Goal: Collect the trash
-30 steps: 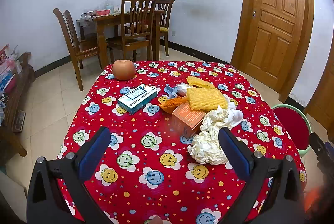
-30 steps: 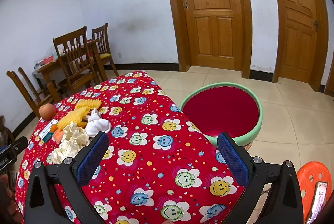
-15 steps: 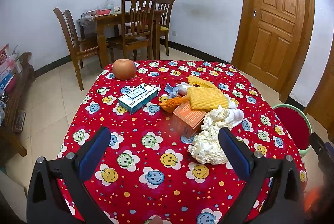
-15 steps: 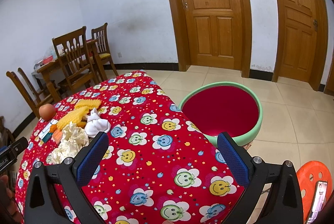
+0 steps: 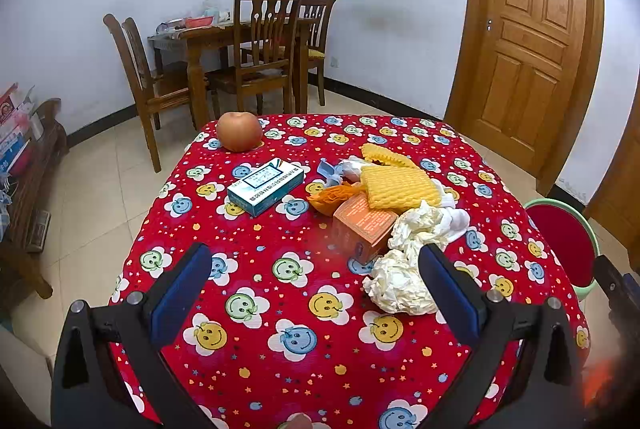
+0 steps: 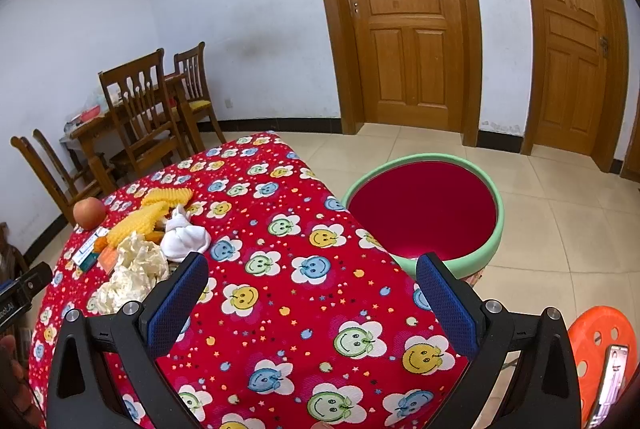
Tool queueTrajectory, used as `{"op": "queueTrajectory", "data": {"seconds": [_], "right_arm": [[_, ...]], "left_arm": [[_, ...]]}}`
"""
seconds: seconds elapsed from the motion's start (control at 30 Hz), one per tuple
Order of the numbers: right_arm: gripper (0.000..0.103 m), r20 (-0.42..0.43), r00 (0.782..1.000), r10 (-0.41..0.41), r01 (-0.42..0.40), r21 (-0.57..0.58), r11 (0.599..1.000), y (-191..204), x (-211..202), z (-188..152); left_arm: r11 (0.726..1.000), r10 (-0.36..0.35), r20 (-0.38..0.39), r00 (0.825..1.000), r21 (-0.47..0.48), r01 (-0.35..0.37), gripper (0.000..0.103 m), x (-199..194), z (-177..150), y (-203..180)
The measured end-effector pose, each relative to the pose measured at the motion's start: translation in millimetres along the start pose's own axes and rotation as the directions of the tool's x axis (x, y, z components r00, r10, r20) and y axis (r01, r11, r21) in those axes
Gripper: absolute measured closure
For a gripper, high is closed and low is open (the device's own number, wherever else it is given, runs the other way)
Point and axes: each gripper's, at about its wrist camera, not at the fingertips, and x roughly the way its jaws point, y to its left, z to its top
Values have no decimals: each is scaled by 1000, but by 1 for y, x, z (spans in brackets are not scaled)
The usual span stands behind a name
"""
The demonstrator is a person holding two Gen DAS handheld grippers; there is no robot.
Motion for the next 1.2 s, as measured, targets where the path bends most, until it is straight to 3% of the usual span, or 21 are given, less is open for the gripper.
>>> {"op": "queueTrajectory", "data": {"seconds": [0.57,1.2], "right_arm": [[0,-28,1000,-11,11,5,1000,5,9,-2],[0,-89,996,9,-11,-24,1000,33,44,22]], "left_arm": [[1000,15,-15,1000,-1,-15,2,-1,0,14],[996,90,-103,991,29,-88,2,69,41,57]]}}
